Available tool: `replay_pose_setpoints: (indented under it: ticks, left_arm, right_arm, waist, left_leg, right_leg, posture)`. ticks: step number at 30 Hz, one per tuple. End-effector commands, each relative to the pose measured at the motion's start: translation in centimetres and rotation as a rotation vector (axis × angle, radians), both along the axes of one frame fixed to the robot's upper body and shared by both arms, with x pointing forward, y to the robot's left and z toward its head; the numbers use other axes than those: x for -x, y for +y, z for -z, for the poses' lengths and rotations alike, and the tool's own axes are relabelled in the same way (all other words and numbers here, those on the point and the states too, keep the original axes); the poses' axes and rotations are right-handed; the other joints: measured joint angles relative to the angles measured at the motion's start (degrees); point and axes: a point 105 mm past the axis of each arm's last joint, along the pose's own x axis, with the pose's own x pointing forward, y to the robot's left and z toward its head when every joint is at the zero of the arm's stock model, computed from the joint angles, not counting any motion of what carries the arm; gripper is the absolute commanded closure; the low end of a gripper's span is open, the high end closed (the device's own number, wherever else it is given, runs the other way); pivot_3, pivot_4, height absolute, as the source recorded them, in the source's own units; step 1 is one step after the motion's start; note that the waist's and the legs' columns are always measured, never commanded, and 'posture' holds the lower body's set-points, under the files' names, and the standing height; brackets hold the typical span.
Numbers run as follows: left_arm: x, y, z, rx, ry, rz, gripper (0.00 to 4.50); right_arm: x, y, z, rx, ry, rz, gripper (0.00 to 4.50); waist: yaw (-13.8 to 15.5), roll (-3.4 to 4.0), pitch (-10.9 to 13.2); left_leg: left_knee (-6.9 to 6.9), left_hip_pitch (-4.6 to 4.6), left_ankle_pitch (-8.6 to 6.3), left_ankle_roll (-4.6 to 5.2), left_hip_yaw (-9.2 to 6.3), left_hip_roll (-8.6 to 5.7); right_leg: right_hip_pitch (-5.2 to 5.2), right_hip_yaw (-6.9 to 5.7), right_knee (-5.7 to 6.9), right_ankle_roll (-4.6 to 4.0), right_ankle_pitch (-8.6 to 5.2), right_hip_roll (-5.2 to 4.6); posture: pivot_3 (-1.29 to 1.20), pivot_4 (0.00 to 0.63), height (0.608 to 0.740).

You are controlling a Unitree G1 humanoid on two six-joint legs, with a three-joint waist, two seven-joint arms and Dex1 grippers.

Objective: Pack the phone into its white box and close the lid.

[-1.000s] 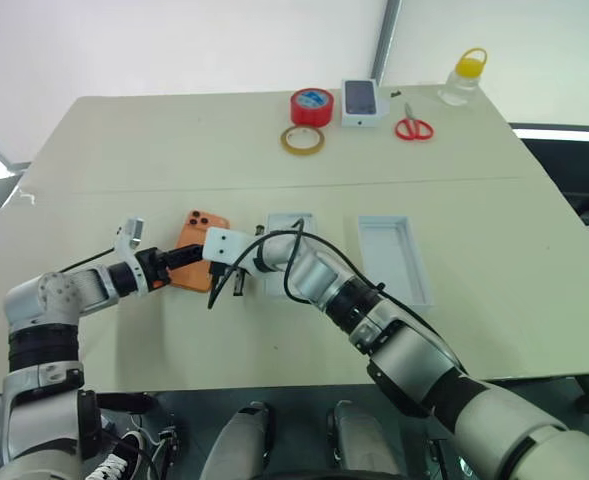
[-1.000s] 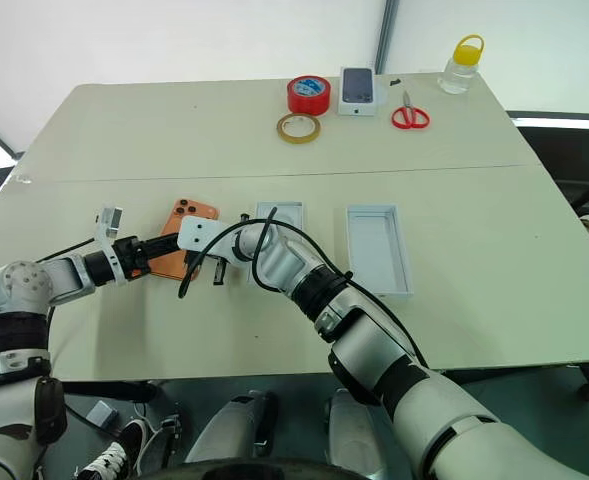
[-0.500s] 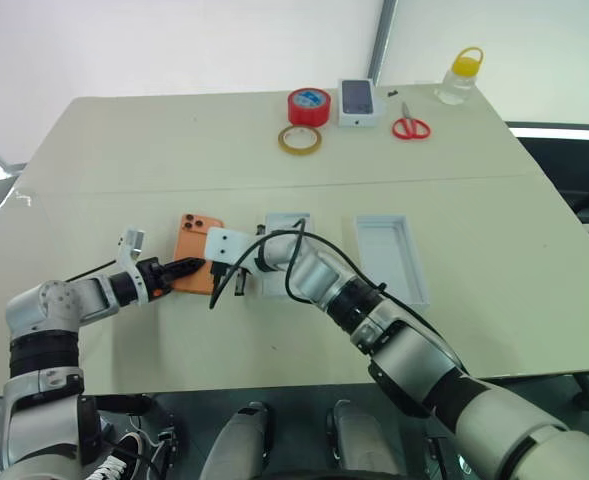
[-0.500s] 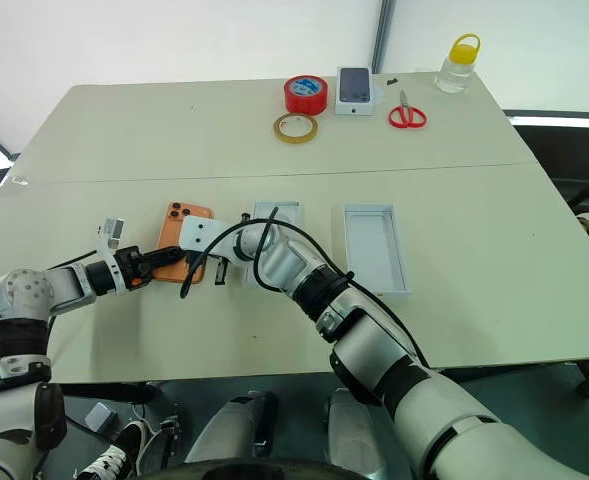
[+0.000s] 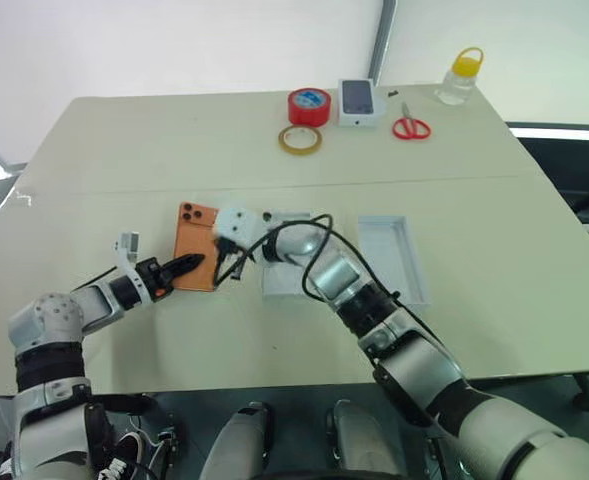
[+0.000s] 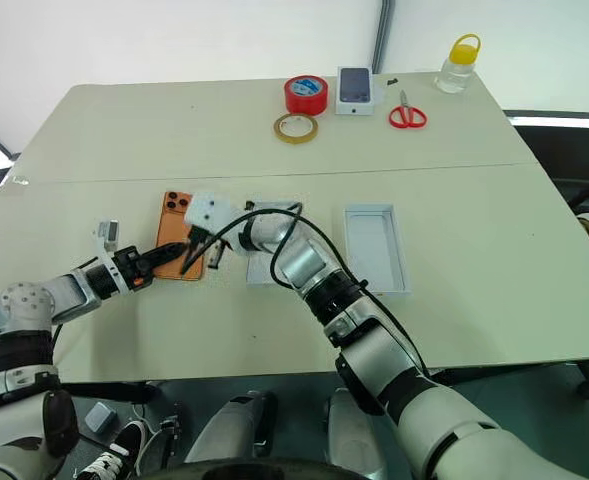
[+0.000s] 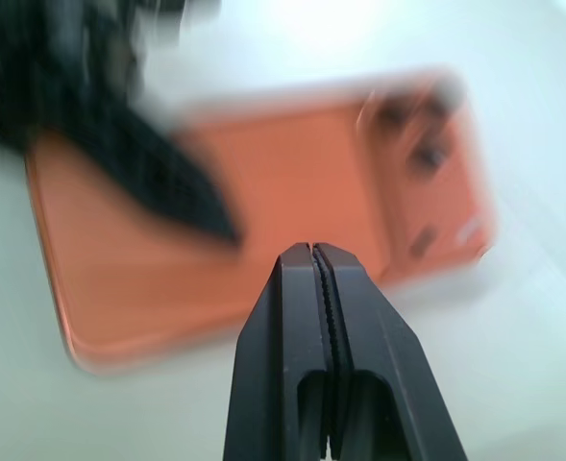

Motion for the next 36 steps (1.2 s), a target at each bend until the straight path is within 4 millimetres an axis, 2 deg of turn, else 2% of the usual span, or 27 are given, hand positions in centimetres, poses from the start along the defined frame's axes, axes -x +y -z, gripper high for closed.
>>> replay_pose_setpoints:
  ticks: [1,3,7,11,15,25,26,27,29,36]
  left_arm:
    - [0.5,0.4,-1.2,-0.015,-0.084,-0.036,4.49]
    - [0.7,0.2,-1.7,0.040,-0.081,-0.043,4.50]
    - [0.4,0.1,-2.6,0.120,-0.079,-0.086,4.50]
    - [0.3,-0.4,-4.1,0.165,-0.121,-0.102,4.50]
    - [0.3,-0.9,-4.5,0.153,-0.132,-0.113,4.50]
    - [0.1,-1.3,-4.4,0.136,-0.124,-0.117,4.50]
    - [0.1,-1.4,-4.3,0.135,-0.123,-0.113,4.50]
    - [0.1,-1.5,-4.3,0.145,-0.122,-0.109,4.50]
    - [0.2,-1.6,-4.4,0.147,-0.121,-0.107,4.50]
    - [0.3,-1.7,-4.5,0.140,-0.123,-0.095,4.50]
  right_arm:
    - [1.5,-1.6,-2.2,-0.111,0.071,-0.129,4.24]
    - [1.9,-2.8,-2.4,-0.109,0.057,-0.157,3.64]
    - [3.5,-5.9,0.1,0.066,-0.020,-0.232,1.62]
    - [5.1,-8.3,1.2,0.122,-0.046,-0.293,1.62]
    - [5.5,-10.3,3.3,0.213,-0.071,-0.278,1.62]
    - [5.6,-10.9,5.4,0.237,-0.064,-0.245,1.62]
    - [5.5,-11.0,5.5,0.243,-0.060,-0.238,2.13]
    - [5.6,-11.2,5.8,0.250,-0.059,-0.238,2.41]
    - [5.7,-11.4,6.0,0.257,-0.054,-0.239,3.39]
    - [5.6,-11.1,5.7,0.233,-0.057,-0.231,3.39]
  waist:
    - [0.02,-0.01,0.00]
    - [0.04,0.00,0.00]
    - [0.14,-0.05,0.04]
    - [0.07,-0.16,0.11]
    - [0.08,-0.17,0.11]
    - [0.28,-0.19,0.12]
    - [0.33,-0.19,0.12]
    - [0.34,-0.19,0.12]
    - [0.36,-0.19,0.12]
    - [0.32,-0.19,0.12]
  left_leg:
    - [-0.01,-0.01,-0.01,0.02,0.00,0.00]
    - [-0.01,0.00,-0.05,0.09,0.00,0.01]
    - [-0.02,-0.04,-0.14,0.24,0.00,0.01]
    - [0.00,-0.08,-0.16,0.27,0.00,0.01]
    - [0.00,-0.11,-0.14,0.24,0.02,0.06]
    - [0.02,-0.11,-0.02,0.04,0.03,0.05]
    - [0.02,-0.11,-0.02,0.04,0.02,0.05]
    - [0.02,-0.11,-0.02,0.04,0.02,0.05]
    - [0.03,-0.11,-0.02,0.04,0.02,0.05]
    - [0.02,-0.11,-0.02,0.04,0.02,0.05]
  right_leg:
    - [0.00,0.00,-0.02,0.00,0.00,0.00]
    - [0.02,-0.01,-0.03,0.00,0.00,0.00]
    - [-0.03,-0.01,-0.04,0.00,0.00,0.00]
    - [0.02,-0.03,-0.09,0.01,0.00,-0.01]
    - [0.14,-0.02,-0.04,0.00,0.00,0.02]
    - [0.19,-0.02,-0.08,0.00,0.00,0.02]
    - [0.19,-0.02,-0.09,0.00,0.00,0.02]
    - [0.21,-0.02,-0.10,0.00,0.00,0.02]
    - [0.22,-0.02,-0.12,0.00,0.00,0.02]
    - [0.23,-0.03,-0.14,0.00,0.00,0.02]
  posture:
    - [0.00,0.150,0.740]
    - [0.00,0.150,0.740]
    - [0.00,0.150,0.740]
    - [0.00,0.150,0.740]
    - [0.00,0.150,0.740]
    - [0.00,0.150,0.740]
    - [0.00,0.150,0.740]
    - [0.00,0.150,0.740]
    - [0.00,0.150,0.740]
    - [0.00,0.150,0.740]
